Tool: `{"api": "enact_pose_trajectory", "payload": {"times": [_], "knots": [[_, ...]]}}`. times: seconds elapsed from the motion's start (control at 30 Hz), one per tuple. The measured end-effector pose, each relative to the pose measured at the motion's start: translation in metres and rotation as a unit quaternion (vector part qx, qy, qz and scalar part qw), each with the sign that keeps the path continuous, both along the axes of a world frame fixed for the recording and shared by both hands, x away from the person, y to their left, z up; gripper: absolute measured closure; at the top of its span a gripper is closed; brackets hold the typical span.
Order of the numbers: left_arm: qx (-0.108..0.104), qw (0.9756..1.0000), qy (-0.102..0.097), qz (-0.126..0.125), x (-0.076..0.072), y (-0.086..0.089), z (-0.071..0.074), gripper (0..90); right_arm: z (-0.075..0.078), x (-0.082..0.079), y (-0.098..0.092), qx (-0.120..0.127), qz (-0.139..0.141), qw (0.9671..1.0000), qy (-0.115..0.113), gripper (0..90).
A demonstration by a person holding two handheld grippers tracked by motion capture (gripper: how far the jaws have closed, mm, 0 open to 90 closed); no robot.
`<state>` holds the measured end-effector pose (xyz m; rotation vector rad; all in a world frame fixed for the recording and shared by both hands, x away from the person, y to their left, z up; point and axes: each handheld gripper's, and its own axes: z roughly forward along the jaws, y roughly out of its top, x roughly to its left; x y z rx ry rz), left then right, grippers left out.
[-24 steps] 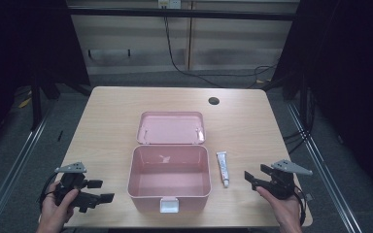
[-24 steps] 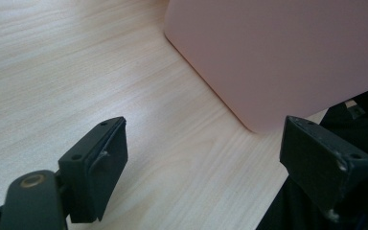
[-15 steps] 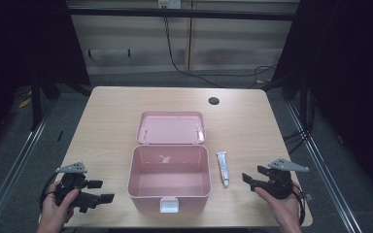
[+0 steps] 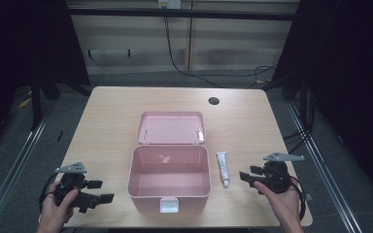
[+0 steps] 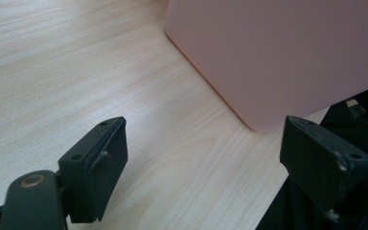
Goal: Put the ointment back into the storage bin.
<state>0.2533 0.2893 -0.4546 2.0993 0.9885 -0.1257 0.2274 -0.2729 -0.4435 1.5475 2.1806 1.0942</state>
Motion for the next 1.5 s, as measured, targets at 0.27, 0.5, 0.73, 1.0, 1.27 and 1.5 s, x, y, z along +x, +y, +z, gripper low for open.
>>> {"api": "enact_pose_trajectory", "payload": {"times": [0.27,0.5,0.73,1.0,1.27,1.5], "knots": [[0.002,1.0000,-0.003,0.004,0.000,0.001,0.000,16.7,0.019,0.003,0.007,0.000,-0.001,0.9997,0.025,50.2],[0.001,1.0000,-0.003,0.003,0.000,0.001,0.000,16.7,0.023,0.015,0.018,-0.001,0.021,0.9977,0.064,50.3],[0.000,1.0000,-0.003,0.002,0.000,0.001,0.000,16.7,0.026,0.027,0.025,-0.007,0.027,0.9960,0.084,50.9],[0.000,1.0000,-0.003,0.003,0.000,0.001,0.000,16.7,0.033,0.038,0.039,-0.026,0.046,0.9923,0.112,52.4],[0.000,1.0000,-0.002,0.002,0.000,0.000,0.000,16.7,0.036,0.052,0.047,-0.034,0.051,0.9898,0.129,52.4],[0.001,1.0000,0.000,0.001,0.000,0.000,0.000,16.7,0.039,0.062,0.049,-0.043,0.051,0.9871,0.145,51.3]]}}
